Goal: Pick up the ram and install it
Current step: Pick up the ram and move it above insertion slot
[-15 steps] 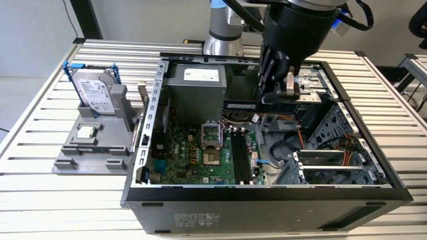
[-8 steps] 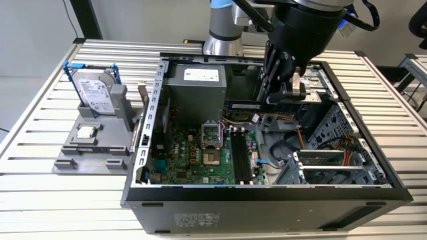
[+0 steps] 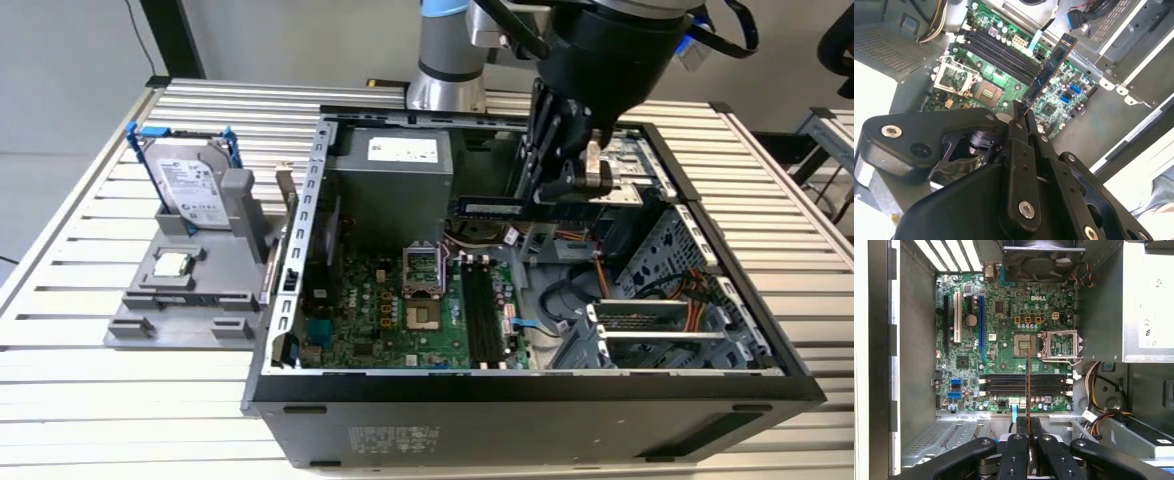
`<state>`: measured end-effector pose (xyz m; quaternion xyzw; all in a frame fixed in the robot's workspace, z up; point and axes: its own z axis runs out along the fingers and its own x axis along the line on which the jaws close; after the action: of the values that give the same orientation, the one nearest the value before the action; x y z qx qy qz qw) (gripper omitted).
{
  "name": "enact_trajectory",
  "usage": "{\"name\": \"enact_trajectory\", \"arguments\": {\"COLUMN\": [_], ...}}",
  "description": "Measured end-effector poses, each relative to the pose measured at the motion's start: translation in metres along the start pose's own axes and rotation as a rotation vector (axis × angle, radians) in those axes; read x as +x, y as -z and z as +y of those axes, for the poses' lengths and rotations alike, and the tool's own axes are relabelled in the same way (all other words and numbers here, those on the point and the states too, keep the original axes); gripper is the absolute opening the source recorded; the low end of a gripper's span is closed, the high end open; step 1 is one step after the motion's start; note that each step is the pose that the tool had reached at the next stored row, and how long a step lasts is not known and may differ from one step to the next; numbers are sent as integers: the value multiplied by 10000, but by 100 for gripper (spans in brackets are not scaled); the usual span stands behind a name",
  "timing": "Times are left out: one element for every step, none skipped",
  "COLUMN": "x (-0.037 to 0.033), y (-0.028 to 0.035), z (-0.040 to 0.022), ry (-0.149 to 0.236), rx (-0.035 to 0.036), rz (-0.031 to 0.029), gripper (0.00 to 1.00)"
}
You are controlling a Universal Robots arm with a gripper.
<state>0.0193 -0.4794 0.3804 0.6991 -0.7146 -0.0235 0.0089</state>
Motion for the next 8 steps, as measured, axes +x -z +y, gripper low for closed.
{"name": "enact_trajectory", "arguments": {"x": [-18,-36,-56,-76,-100,-120,-143,-160], "y": [0,0,0,0,0,0,-1,-1], "z": [-7,-14,-20,-25,-30,-34,-38,-40], "ry": [0,-1,0,-2,-2,-2,-1,0], "rx": [0,0,0,0,0,0,0,0], "rz": [0,1,0,0,0,1,0,0], "gripper": [0,0,0,0,0,0,0,0]}}
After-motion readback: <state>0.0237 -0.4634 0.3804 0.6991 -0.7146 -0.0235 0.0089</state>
